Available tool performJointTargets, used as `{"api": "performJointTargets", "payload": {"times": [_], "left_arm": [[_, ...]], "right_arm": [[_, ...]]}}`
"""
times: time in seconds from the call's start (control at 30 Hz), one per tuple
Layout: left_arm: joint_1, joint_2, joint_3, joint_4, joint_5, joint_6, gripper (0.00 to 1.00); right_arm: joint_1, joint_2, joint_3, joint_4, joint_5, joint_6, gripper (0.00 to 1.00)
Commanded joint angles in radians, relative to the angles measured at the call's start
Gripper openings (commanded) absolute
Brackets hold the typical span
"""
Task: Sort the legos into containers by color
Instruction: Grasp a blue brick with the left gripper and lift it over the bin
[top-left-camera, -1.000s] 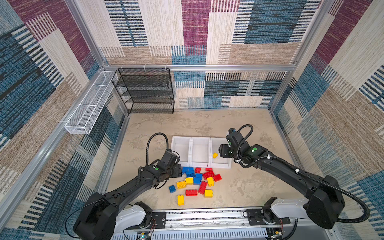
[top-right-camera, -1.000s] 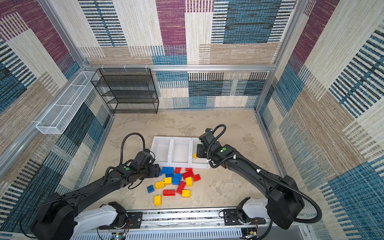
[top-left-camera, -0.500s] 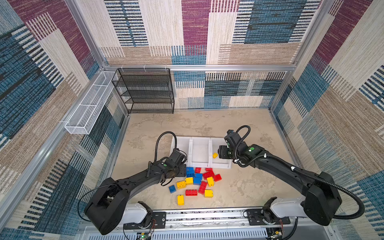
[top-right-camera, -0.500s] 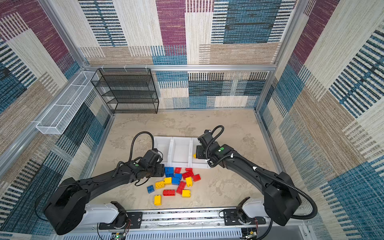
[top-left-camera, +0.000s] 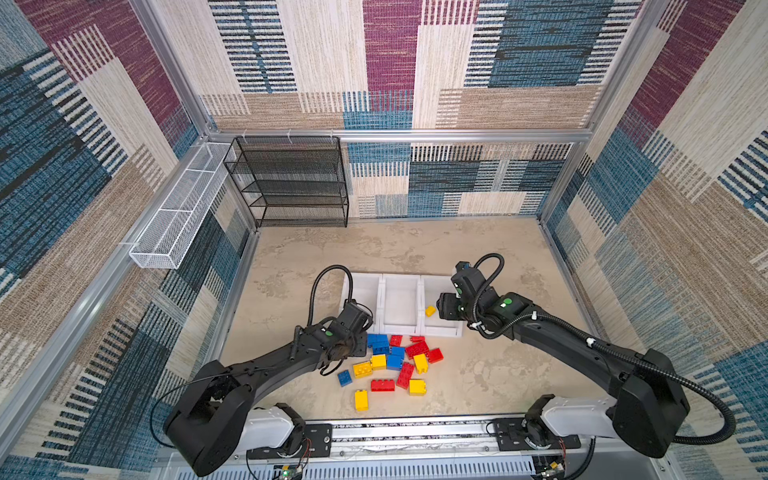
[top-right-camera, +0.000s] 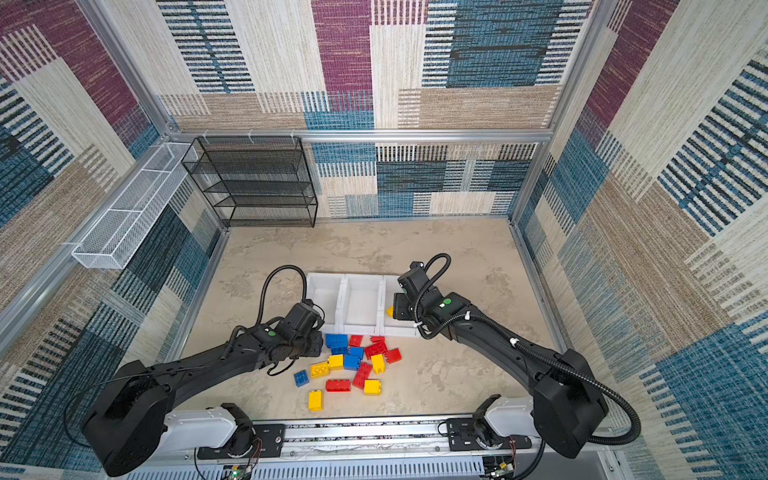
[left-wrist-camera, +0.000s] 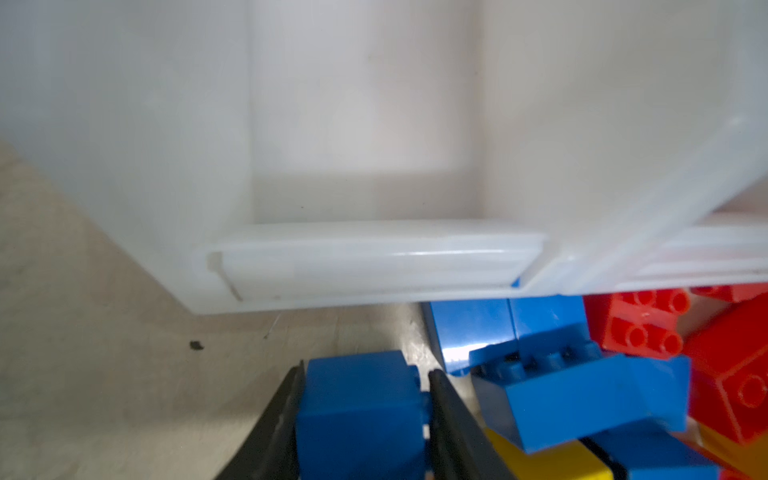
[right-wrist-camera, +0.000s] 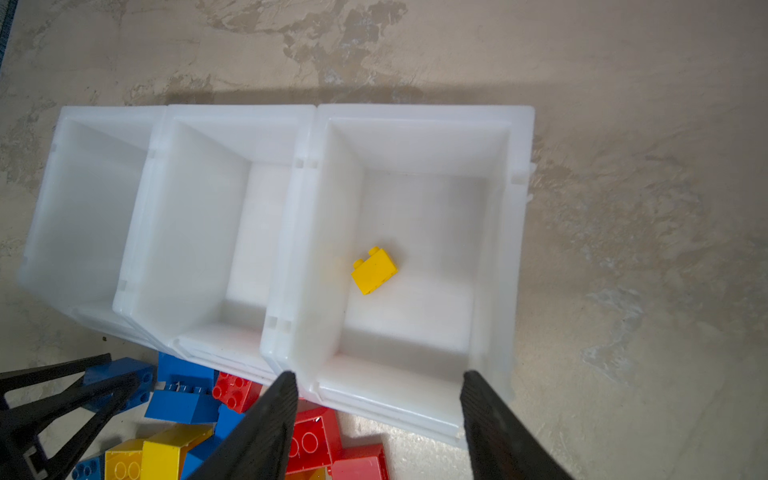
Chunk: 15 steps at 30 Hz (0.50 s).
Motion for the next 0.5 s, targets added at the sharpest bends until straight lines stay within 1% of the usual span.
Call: {"api": "performJointTargets", "payload": {"times": [0.0, 0.1, 0.2, 0.3, 0.47], "left_arm": [[0.0, -0.071, 0.024, -0.046, -0.025, -0.009, 0.41], [0.001, -0.141, 0.058, -0.047, -0.052, 0.01, 0.41], [0.011, -0.15, 0.103, -0.02, -0.076, 0.062, 0.42], [0.045, -0.097, 0.155, -0.001, -0.065, 0.106, 0.42], [0.103, 0.054, 0.24, 0.029, -0.032, 0.153, 0.42]], "right_arm": [[0.0, -0.005, 0.002, 0.021, 0.005, 0.016, 0.65], [0.0, -0.01, -0.002, 0.026, 0.008, 0.018, 0.65], [0.0, -0.011, -0.008, 0.031, 0.004, 0.019, 0.65], [0.0, -0.011, -0.009, 0.031, -0.001, 0.017, 0.65], [0.001, -0.039, -0.02, 0.013, 0.002, 0.022, 0.65]]}}
